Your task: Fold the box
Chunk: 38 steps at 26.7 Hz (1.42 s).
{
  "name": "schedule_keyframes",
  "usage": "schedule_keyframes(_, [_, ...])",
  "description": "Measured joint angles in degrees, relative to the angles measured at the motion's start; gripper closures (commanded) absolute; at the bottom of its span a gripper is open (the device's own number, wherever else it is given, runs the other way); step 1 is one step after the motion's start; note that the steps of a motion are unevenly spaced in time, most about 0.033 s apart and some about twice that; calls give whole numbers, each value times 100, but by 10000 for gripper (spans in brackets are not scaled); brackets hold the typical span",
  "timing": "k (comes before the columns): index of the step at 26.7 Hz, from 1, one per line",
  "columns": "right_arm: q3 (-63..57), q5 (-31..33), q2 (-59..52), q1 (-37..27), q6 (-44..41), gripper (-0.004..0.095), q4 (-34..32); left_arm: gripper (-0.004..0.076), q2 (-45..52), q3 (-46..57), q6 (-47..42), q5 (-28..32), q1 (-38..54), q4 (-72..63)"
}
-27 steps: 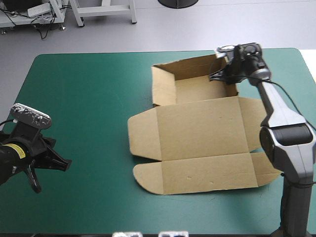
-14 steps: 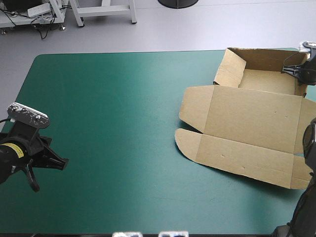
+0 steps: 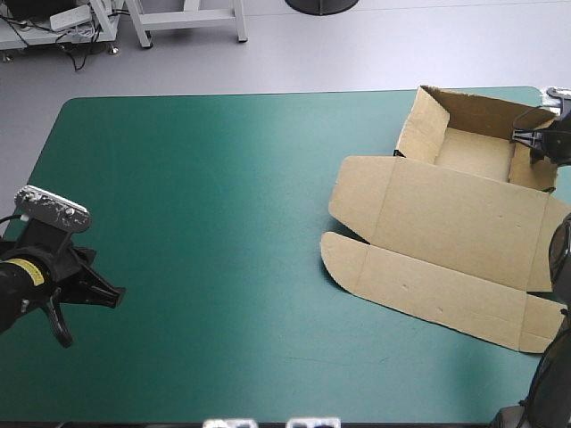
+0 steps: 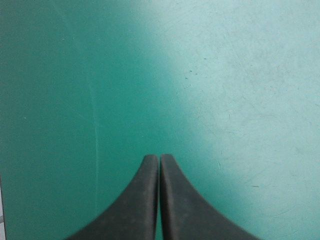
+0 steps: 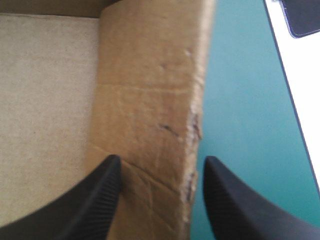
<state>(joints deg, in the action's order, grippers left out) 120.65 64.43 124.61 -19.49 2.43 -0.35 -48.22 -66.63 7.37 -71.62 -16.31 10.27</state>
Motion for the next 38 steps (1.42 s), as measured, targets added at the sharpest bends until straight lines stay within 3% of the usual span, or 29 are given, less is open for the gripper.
schedule_keyframes(2, [0,0,0,0,-194,84,-144,728,0,0,0,0,0,-18])
schedule_keyframes(11, [-7,74,-240,-14,-525,95,-574,728,0,0,5,0,0,-48])
schedule_keyframes(19, [-7,59,-1369,-57,-243,158,35,728,0,0,5,0,0,-60])
schedule_keyframes(26, [-7,97,-2591,-63,835,425,1837,728,0,0,5,0,0,-127])
schedule_keyframes(31, [-7,598,-3366,-63,1420,931,3117,728,0,0,5,0,0,-152])
schedule_keyframes(32, [-7,703,-3462,-63,1747,924,3891,728,0,0,5,0,0,-165])
schedule_keyframes(35, [-9,703,-3565,121,2127,928,4707,728,0,0,5,0,0,-190])
schedule_keyframes(37, [-22,703,-3702,671,2231,928,4457,728,0,0,5,0,0,-239])
schedule_keyframes(38, [-81,703,-3785,1092,2152,928,3919,728,0,0,5,0,0,-282])
